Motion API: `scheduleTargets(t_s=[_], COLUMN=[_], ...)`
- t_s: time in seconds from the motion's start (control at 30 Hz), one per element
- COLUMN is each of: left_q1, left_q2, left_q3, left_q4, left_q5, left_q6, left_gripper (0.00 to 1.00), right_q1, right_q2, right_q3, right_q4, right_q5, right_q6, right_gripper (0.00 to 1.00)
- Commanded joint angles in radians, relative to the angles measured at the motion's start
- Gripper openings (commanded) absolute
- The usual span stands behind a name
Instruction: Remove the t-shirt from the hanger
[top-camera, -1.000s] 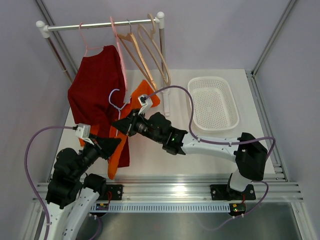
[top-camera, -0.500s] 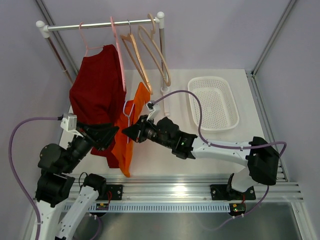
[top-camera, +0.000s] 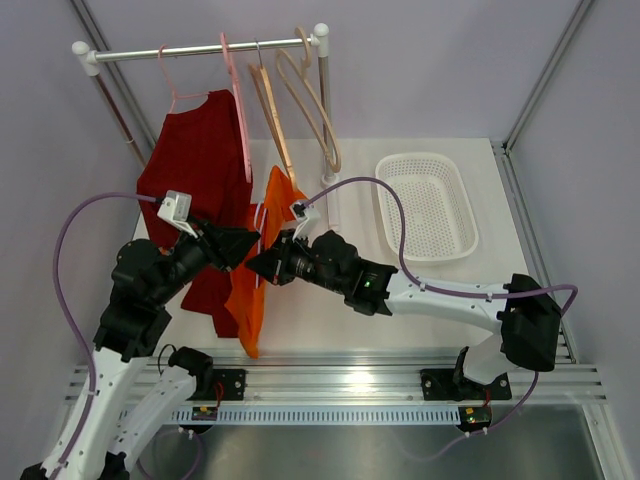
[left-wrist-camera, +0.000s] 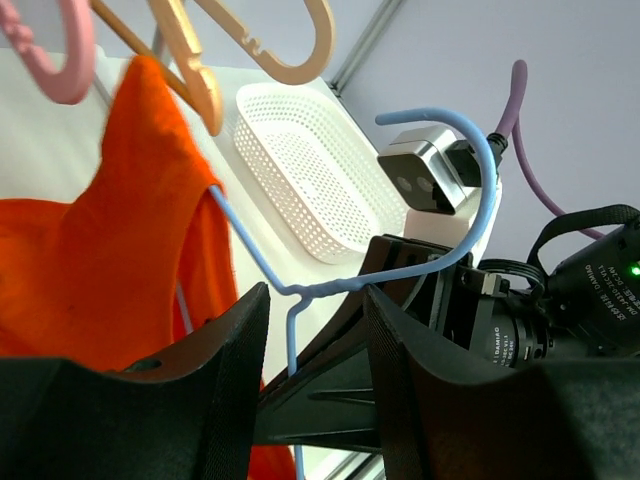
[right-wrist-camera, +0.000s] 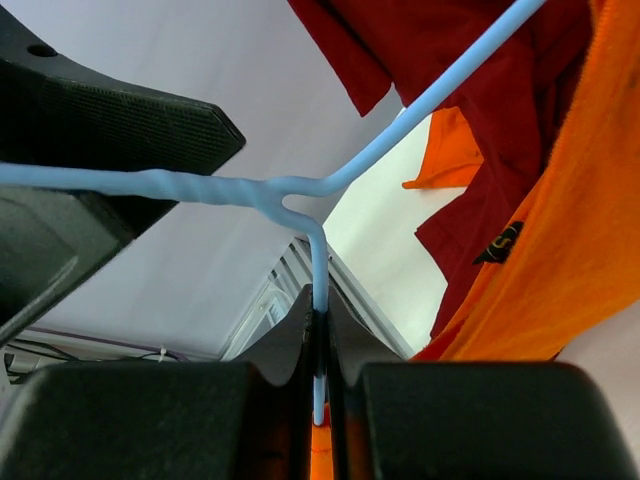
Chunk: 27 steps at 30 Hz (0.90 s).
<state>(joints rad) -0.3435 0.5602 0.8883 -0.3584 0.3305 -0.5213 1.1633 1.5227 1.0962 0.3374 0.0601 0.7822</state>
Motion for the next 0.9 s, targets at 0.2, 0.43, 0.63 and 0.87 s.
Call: scheduleTargets(t_s=[0.2, 0.43, 0.63, 0.87], left_q1=[-0.112, -0.149, -0.175, -0.216], left_q2=[0.063, 0.053, 0.070, 0.087], left_q3=[-0.023, -0.069, -0.061, -0.034], left_q4=[0.104, 0.101, 0.105, 0.107], left_q5=[-0.102, -0.218, -0.320, -0.373], left_q6=[0.015, 0.033, 0.058, 0.069], left_gripper=[0.40, 0.40, 0.47, 0.25], right_q1=[0.006, 0.007, 0.010, 0.015], right_q2=[-0.045, -0.071, -0.082, -0.084], right_q3=[0.059, 0.042, 0.041, 0.033], right_q4=[0.026, 0.017, 0.009, 0.011], right_q5=[-0.040, -0.017, -0.022, -0.032], right_q6=[-0.003, -0.006, -0.008, -0.009], right_gripper=[0.00, 0.00, 0.00, 0.00])
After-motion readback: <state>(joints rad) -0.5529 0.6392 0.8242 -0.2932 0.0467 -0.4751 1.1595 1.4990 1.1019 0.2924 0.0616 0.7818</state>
